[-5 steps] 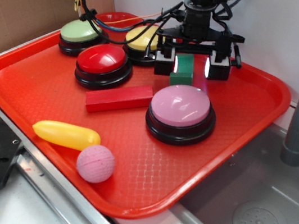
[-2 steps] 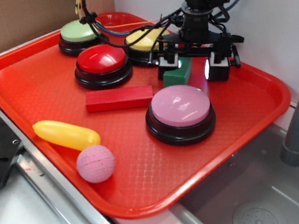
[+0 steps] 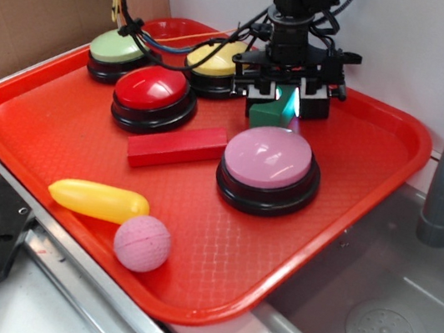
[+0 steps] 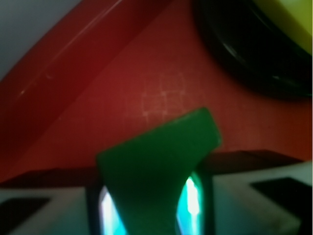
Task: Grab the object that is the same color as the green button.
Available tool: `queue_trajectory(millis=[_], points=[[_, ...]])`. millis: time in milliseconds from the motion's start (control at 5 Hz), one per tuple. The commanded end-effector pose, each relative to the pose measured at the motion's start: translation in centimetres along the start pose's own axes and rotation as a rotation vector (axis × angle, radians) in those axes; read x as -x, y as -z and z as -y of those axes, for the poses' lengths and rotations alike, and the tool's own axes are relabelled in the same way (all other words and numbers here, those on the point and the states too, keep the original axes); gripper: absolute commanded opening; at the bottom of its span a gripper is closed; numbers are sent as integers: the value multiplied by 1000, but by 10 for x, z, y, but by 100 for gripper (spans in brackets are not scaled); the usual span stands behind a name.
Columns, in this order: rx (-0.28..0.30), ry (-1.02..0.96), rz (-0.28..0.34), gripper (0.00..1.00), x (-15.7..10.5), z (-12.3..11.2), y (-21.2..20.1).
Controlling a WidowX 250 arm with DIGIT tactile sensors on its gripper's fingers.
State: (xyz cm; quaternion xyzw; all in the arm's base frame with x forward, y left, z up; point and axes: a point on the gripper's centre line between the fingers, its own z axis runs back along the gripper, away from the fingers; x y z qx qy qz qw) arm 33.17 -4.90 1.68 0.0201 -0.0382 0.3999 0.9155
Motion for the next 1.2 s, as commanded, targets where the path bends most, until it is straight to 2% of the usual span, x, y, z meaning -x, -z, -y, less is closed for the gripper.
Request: queue_trajectory(millis=[0, 200, 400, 800, 1000], points=[[54, 277, 67, 8, -10, -15, -60], [76, 526, 66, 0, 0, -33, -98], [75, 689, 6, 0, 13, -58, -115], [62, 640, -82, 0, 29, -102, -117], [89, 604, -82, 0, 32, -105, -116]])
